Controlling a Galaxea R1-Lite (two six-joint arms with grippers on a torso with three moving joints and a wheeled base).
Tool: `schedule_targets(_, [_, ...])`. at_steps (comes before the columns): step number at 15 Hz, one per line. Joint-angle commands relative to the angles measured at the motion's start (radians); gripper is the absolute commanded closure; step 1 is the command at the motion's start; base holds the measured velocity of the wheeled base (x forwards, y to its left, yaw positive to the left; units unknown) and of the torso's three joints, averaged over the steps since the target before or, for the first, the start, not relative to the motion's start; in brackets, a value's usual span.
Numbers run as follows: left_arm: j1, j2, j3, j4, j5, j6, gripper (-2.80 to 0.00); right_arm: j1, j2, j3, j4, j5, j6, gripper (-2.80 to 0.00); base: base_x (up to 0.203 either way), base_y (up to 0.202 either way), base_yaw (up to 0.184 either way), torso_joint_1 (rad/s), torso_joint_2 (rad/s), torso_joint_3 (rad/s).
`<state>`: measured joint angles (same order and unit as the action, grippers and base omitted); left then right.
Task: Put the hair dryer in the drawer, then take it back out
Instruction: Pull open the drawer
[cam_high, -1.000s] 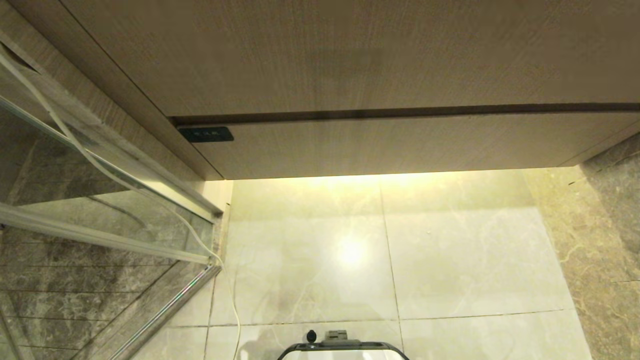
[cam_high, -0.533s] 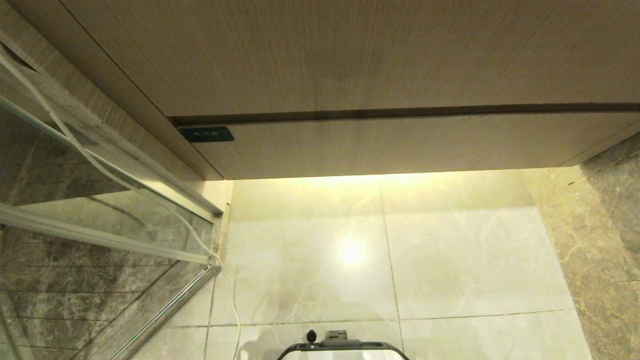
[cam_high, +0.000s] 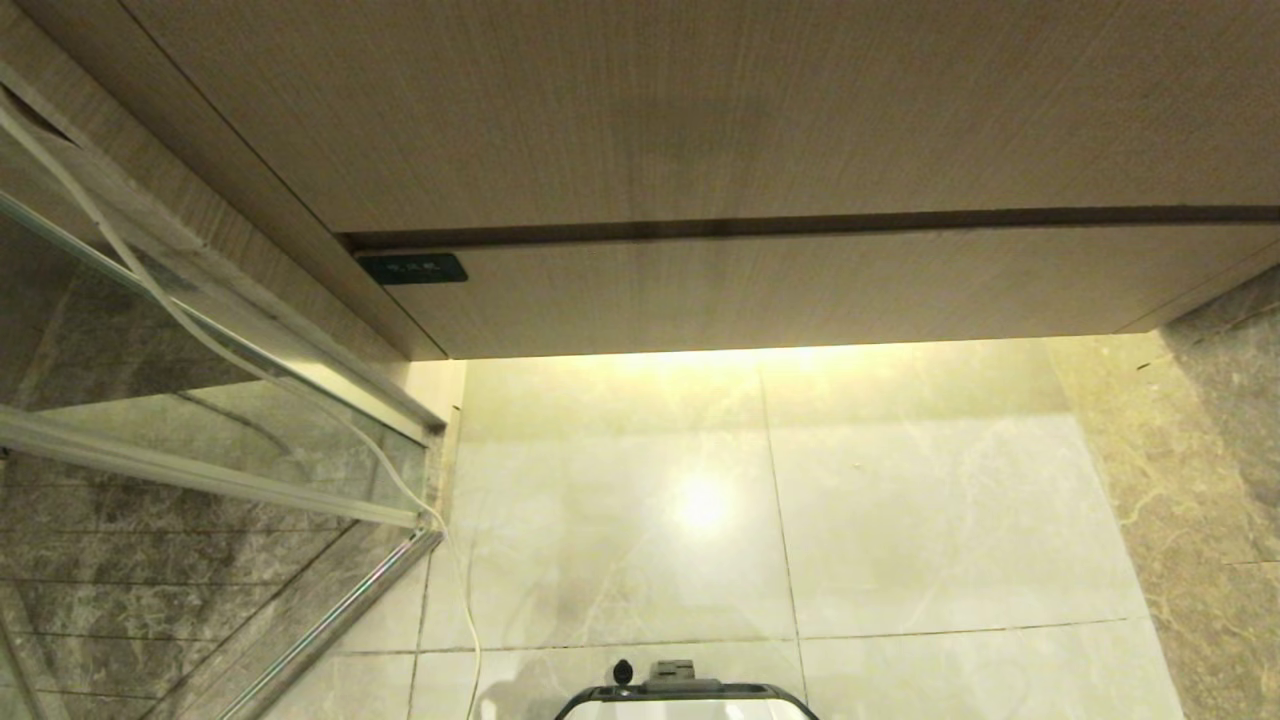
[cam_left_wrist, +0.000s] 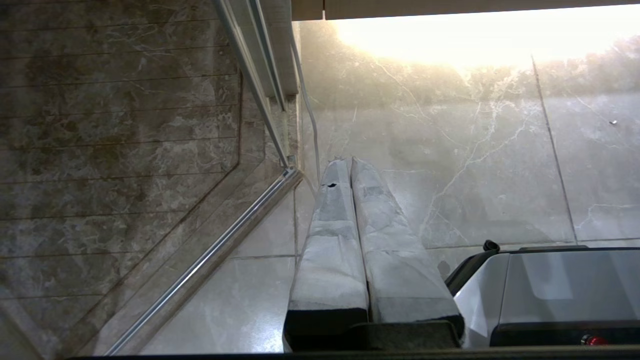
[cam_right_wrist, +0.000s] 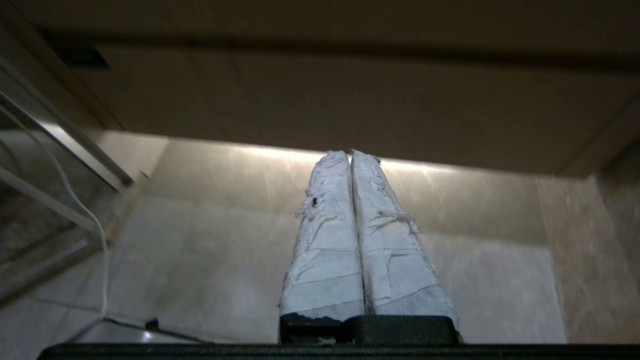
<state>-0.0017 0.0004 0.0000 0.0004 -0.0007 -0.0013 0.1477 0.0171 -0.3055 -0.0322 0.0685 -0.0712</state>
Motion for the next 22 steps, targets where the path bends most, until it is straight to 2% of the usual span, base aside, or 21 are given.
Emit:
schedule_targets(1, [0.000,0.000,0.000,0.000,0.001,0.000,0.00,0.002,0.199,-0.287,0.037,0.054,0.028,0.00,0.000,0.000,0.000,0.000,0.00,0.000])
schedule_targets(2, [0.000,0.000,0.002,0.000,0.000,0.000,0.00,0.009,0.336,-0.412,0.069,0.079,0.048,0.00,0.000,0.000,0.000,0.000,0.00,0.000])
schedule_targets(5, [0.000,0.000,0.001,0.000,0.000,0.000,0.00,0.118,0.766,-0.756,0.271,0.142,0.091,0.00,0.000,0.000,0.000,0.000,0.00,0.000])
schedule_targets(7, [0.000,0.000,0.001,0.000,0.001,0.000,0.00,0.168,0.978,-0.864,0.419,0.173,0.066,0.00,0.000,0.000,0.000,0.000,0.00,0.000])
schedule_targets(9, [0.000,0.000,0.000,0.000,0.001,0.000,0.00,0.174,1.159,-0.921,0.497,0.205,0.048,0.00,0.000,0.000,0.000,0.000,0.00,0.000])
schedule_targets(10, [0.000,0.000,0.000,0.001,0.001,0.000,0.00,0.168,1.240,-0.939,0.518,0.229,0.027,-2.80,0.000,0.000,0.000,0.000,0.00,0.000])
schedule_targets(11, [0.000,0.000,0.000,0.000,0.001,0.000,0.00,0.161,1.311,-0.950,0.527,0.248,-0.024,-2.80,0.000,0.000,0.000,0.000,0.00,0.000])
schedule_targets(14, [0.000,0.000,0.000,0.000,-0.001,0.000,0.00,0.071,1.440,-0.933,0.523,0.285,-0.429,-2.80,0.000,0.000,0.000,0.000,0.00,0.000])
schedule_targets(16, [0.000,0.000,0.002,0.000,-0.001,0.000,0.00,-0.042,1.516,-0.916,0.456,0.340,-0.675,-2.80,0.000,0.000,0.000,0.000,0.00,0.000])
schedule_targets(19, [0.000,0.000,0.000,0.000,0.000,0.000,0.00,-0.172,1.584,-0.917,0.346,0.454,-0.886,-2.80,0.000,0.000,0.000,0.000,0.00,0.000])
schedule_targets(20, [0.000,0.000,0.001,0.000,0.001,0.000,0.00,-0.200,1.597,-0.912,0.242,0.503,-0.932,-2.80,0.000,0.000,0.000,0.000,0.00,0.000])
schedule_targets(22, [0.000,0.000,0.001,0.000,0.001,0.000,0.00,-0.218,1.616,-0.885,0.049,0.582,-0.957,-2.80,0.000,0.000,0.000,0.000,0.00,0.000])
